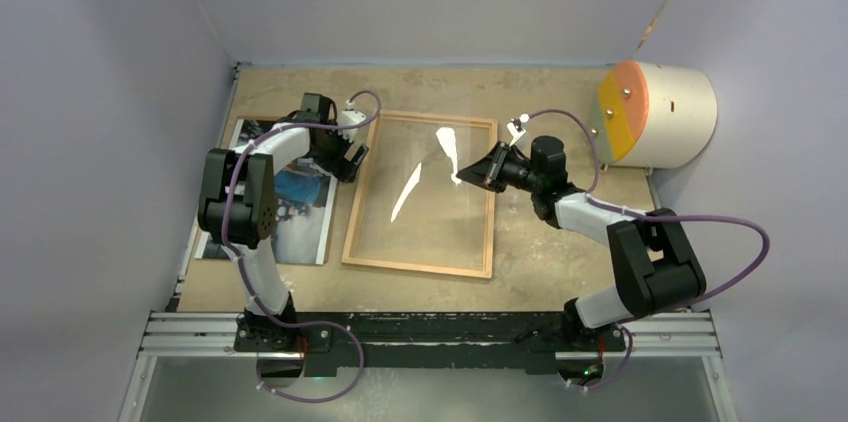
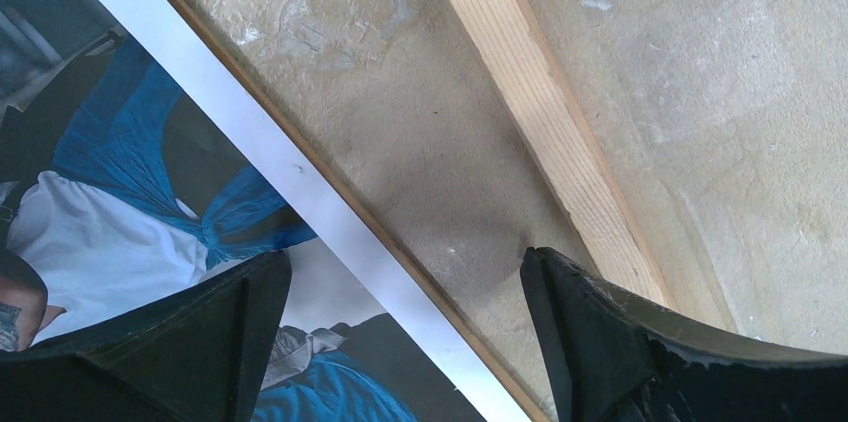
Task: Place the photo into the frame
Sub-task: Place the photo frame item in the photo frame.
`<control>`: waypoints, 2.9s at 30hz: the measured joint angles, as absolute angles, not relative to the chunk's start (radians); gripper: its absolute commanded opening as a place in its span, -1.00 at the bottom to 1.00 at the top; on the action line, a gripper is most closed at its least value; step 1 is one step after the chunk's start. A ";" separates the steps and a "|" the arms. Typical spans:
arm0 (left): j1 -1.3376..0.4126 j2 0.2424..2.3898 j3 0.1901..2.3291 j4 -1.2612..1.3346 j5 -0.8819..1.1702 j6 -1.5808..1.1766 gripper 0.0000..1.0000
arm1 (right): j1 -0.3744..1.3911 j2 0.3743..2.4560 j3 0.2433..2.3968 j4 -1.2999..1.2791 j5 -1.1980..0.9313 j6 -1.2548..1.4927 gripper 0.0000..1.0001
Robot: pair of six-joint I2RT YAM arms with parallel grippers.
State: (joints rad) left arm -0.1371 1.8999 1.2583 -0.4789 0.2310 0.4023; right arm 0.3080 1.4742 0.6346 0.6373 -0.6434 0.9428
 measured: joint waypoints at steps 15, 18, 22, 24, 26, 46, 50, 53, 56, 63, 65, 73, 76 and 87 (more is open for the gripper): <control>-0.138 1.900 1.258 -0.478 0.228 0.402 0.85 | 0.296 1.470 0.576 0.598 -0.620 0.908 -0.60; -0.139 1.900 1.258 -0.478 0.226 0.402 0.85 | 0.282 1.472 0.582 0.557 -0.620 0.871 -0.56; -0.140 1.900 1.256 -0.475 0.223 0.402 0.85 | 0.274 1.483 0.606 0.503 -0.621 0.820 -0.53; -0.141 1.900 1.254 -0.470 0.221 0.402 0.85 | 0.274 1.486 0.607 0.494 -0.622 0.805 -0.51; -0.142 1.900 1.252 -0.464 0.218 0.402 0.85 | 0.274 1.486 0.607 0.482 -0.624 0.796 -0.47; -0.147 1.900 1.238 -0.430 0.195 0.402 0.85 | 0.271 1.488 0.685 0.353 -0.622 0.684 0.03; -0.147 1.900 1.238 -0.430 0.194 0.403 0.85 | 0.271 1.512 0.685 0.351 -0.621 0.678 0.03; -0.148 1.900 1.238 -0.430 0.194 0.403 0.85 | 0.269 1.526 0.685 0.350 -0.621 0.677 0.03; -0.149 1.900 1.238 -0.430 0.194 0.403 0.85 | 0.269 1.539 0.685 0.355 -0.621 0.678 0.02; -0.149 1.900 1.238 -0.430 0.193 0.403 0.85 | 0.269 1.551 0.685 0.402 -0.621 0.688 0.04; -0.149 1.900 1.238 -0.430 0.193 0.403 0.85 | 0.270 1.551 0.685 0.408 -0.620 0.688 0.04; -0.149 1.900 1.238 -0.430 0.193 0.403 0.85 | 0.313 1.586 0.742 0.334 -0.570 0.646 0.09; -0.149 1.900 1.238 -0.430 0.193 0.403 0.85 | 0.327 1.599 0.769 0.290 -0.540 0.624 0.23; -0.149 1.900 1.238 -0.429 0.193 0.403 0.85 | 0.369 1.600 0.866 0.097 -0.354 0.542 0.54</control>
State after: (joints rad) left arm -0.1490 1.8999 1.2377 -0.4294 0.1932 0.4026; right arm 0.3687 1.6005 0.8658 0.0967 -0.3542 0.5423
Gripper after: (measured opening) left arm 0.928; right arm 0.763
